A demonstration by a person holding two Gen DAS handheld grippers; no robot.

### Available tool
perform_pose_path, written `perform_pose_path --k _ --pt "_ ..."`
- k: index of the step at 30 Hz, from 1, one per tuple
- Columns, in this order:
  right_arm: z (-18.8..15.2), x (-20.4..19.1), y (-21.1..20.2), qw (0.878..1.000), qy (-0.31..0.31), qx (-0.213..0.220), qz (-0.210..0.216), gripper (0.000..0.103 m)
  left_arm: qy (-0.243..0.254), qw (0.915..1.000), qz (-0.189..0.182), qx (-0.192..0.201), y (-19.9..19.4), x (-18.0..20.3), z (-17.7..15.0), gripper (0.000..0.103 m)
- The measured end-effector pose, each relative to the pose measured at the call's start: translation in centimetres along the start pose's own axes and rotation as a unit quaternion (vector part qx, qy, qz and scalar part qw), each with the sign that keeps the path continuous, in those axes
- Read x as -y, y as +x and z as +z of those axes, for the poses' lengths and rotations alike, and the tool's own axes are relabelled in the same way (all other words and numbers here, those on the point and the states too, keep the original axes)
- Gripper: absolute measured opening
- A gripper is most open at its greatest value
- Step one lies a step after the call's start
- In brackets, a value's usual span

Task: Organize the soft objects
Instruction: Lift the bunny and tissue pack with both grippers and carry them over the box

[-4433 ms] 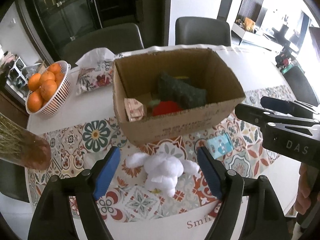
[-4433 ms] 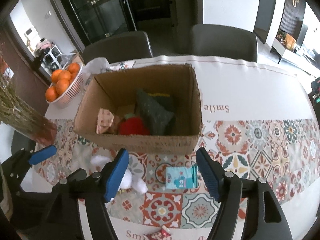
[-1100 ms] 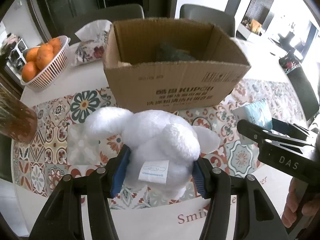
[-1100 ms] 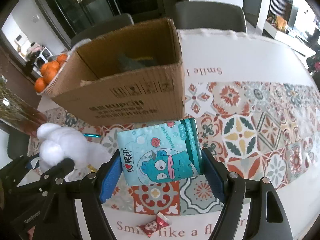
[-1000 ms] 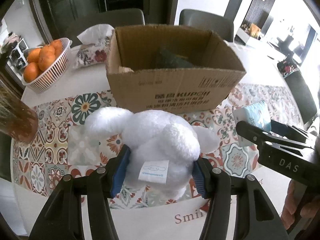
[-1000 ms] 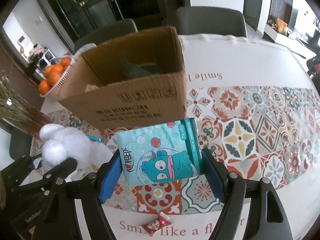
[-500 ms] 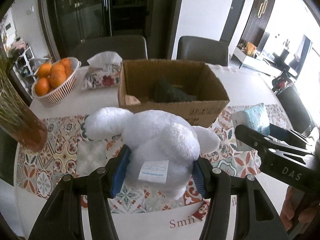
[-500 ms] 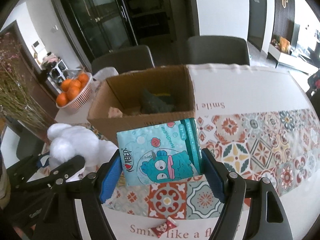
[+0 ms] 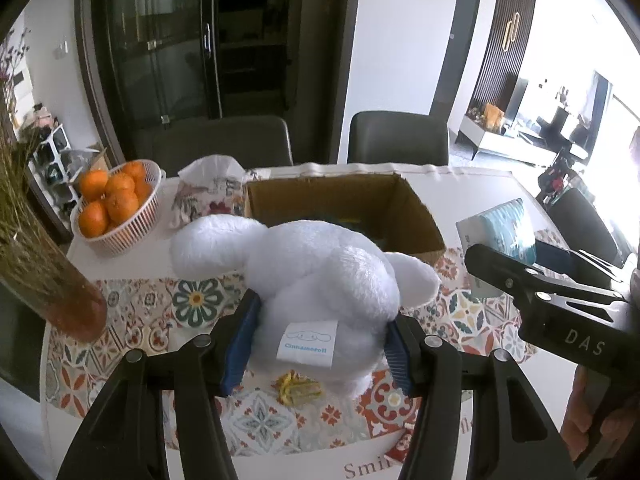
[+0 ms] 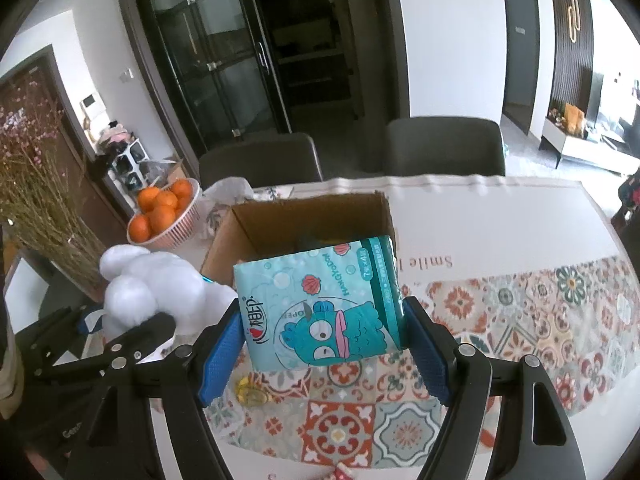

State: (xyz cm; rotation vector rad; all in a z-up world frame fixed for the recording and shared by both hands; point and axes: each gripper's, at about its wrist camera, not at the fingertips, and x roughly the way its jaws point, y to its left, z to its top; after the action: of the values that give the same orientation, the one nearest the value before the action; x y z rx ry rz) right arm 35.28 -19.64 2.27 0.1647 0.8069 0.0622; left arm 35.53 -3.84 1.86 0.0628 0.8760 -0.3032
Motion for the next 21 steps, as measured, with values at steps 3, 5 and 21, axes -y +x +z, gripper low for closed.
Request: perform_pose_path --k 3,5,21 --pt "0.9 0.0 0.1 1.0 -0.004 0.006 0.001 0.077 0.001 1.0 0.0 0.007 0.0 -0.2 0.7 0.057" --pt "1.5 -0.1 0.3 1.0 -0.007 0.01 0.001 0.077 0.003 0.9999 0.0 0.012 0.1 -0.3 1.3 0.057" --pt "5.0 -0.1 3.9 1.0 -0.022 0.01 -0.001 0.077 0.007 0.9999 -0.006 0.013 3.4 -1.2 4.9 0.057"
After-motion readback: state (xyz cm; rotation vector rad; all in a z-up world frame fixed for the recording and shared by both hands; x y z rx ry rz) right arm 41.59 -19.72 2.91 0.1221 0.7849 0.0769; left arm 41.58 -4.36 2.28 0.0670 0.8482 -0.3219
